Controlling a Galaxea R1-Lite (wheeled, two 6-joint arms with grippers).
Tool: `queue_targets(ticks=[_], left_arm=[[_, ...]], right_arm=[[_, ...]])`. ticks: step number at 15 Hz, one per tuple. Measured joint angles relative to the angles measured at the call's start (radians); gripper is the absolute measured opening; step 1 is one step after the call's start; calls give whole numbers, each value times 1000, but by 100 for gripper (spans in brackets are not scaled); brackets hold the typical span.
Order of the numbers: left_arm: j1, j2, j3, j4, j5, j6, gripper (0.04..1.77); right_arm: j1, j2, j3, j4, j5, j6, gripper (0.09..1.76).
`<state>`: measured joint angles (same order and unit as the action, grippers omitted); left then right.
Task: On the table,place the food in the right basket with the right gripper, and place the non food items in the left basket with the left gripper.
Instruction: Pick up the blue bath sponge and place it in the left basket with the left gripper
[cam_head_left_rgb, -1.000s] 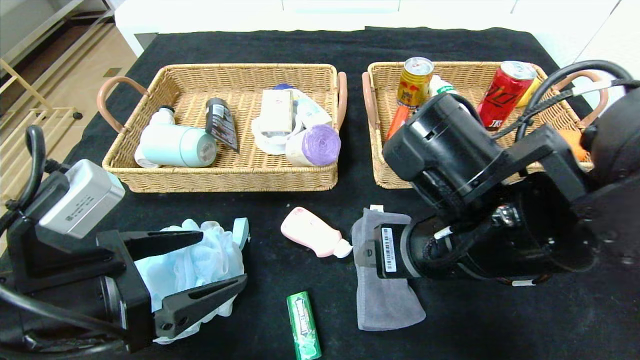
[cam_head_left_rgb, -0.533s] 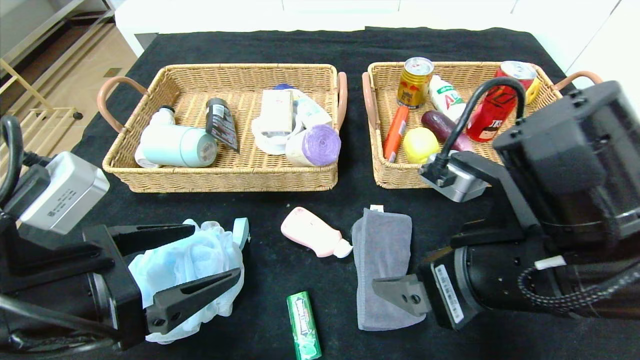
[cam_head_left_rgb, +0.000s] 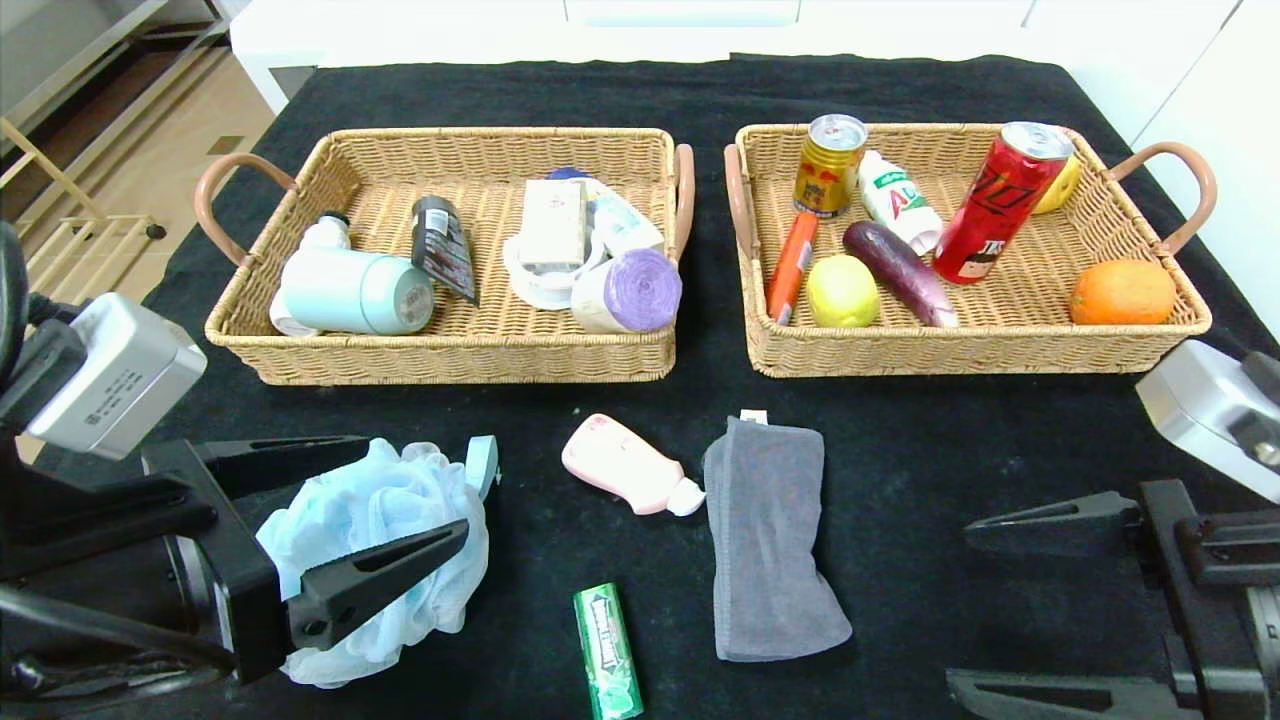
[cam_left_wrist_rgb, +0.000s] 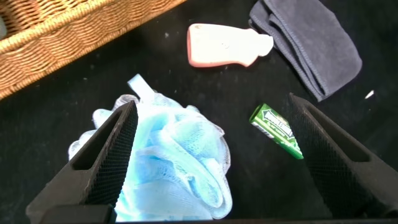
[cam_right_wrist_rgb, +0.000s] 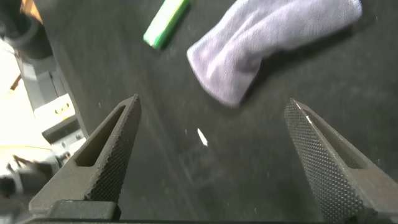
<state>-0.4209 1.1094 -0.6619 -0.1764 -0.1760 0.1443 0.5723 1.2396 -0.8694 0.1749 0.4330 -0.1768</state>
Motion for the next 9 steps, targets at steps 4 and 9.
queue_targets(ticks=[4, 9], left_arm=[[-89, -14, -1, 0, 134, 0, 172], [-135, -40, -5, 2, 241, -2, 172]], right_arm=[[-27, -62, 182, -321, 23, -7, 169], [-74, -76, 379, -555, 49, -9, 170]])
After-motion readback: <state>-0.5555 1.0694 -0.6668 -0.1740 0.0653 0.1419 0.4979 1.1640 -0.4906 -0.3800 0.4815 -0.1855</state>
